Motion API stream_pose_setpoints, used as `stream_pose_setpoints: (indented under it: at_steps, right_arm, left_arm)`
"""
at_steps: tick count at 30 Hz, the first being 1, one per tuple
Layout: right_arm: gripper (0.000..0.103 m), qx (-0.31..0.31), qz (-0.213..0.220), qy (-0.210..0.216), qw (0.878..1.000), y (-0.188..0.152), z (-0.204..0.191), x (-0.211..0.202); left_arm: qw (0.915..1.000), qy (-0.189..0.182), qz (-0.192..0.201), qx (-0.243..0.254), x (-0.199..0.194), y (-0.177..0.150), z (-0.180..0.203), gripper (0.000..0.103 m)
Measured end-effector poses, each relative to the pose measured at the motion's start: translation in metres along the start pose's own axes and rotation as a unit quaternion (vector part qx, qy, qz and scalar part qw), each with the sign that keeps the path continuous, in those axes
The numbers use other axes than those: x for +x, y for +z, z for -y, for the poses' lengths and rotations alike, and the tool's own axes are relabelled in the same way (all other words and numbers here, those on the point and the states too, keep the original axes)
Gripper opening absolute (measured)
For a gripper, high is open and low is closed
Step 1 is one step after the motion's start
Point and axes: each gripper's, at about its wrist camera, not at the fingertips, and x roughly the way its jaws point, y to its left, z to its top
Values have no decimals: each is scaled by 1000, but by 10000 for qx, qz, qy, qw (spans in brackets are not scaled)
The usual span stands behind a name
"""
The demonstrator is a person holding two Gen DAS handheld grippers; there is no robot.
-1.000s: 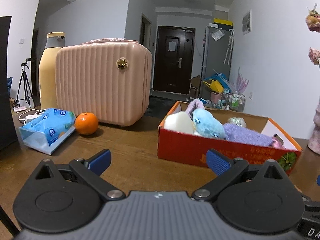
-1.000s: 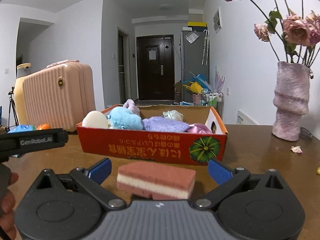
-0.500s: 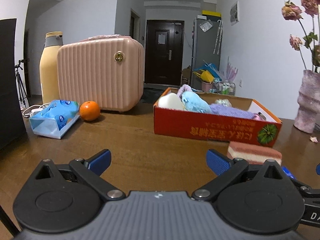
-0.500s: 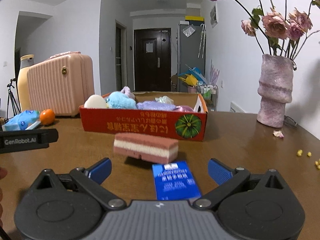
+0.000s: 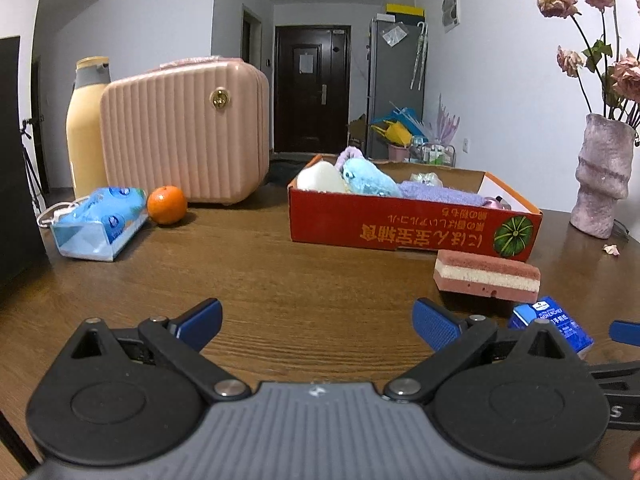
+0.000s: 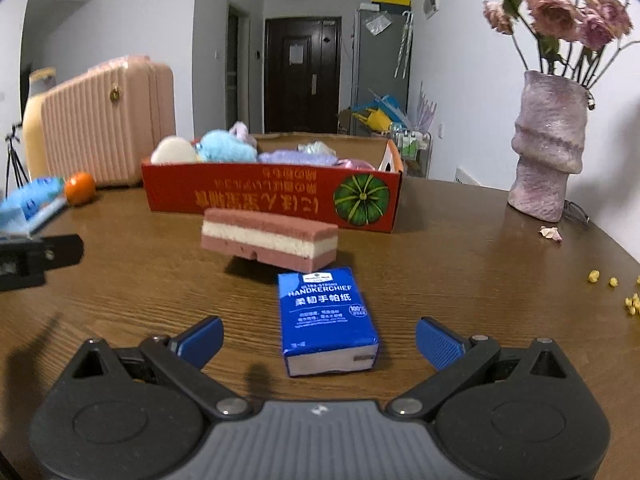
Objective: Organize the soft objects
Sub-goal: 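Lower the right gripper onto the blue handkerchief pack and close it, then close the left gripper on the pink sponge while the right gripper holds the handkerchief pack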
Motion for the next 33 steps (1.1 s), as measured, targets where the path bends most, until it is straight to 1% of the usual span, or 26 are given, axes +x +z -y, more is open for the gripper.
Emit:
stream_pose_setpoints:
  at_steps: [5, 6, 7, 9, 10, 11, 14, 17, 22, 25, 33]
  right_arm:
    - [91, 127, -269, 145, 9995, 6, 4, 19]
    - [85, 146, -305, 159, 9993, 8, 4, 22]
    - [81, 163, -351, 185, 9991, 9, 5, 26]
    - [66, 191, -472, 254, 9984, 10, 6, 32]
    - [61, 172, -439, 226, 9986, 11, 6, 33]
    - [51, 167, -419, 245, 9987, 11, 6, 32]
    - [50, 111, -395, 261, 9988, 10, 5, 29]
    - [50, 79, -303, 142, 9994, 10, 5, 25]
    - [50, 144, -43, 31, 9999, 14, 15, 14]
    - [50, 205, 41, -63, 9998, 15, 27, 13]
    - [50, 448, 85, -281, 9986, 16, 65, 15]
  left_arm:
    - [9999, -54, -120, -38, 4, 0, -1, 103]
    - [9999, -53, -129, -38, 5, 0, -1, 103]
    - [9999, -49, -136, -34, 5, -1, 0, 103]
    - [9999, -39, -150, -30, 6, -1, 0, 103]
    - [9999, -38, -158, -33, 6, -1, 0, 103]
    - [9998, -37, -168, -38, 6, -1, 0, 103]
    - [9998, -38, -193, -73, 8, -1, -1, 103]
    - [9997, -1, -214, -117, 8, -1, -2, 103]
    - [9994, 31, -292, -170, 12, -1, -5, 103]
    - [9993, 37, -326, -183, 13, -1, -5, 103]
    - [9989, 10, -439, -136, 20, -3, 5, 103]
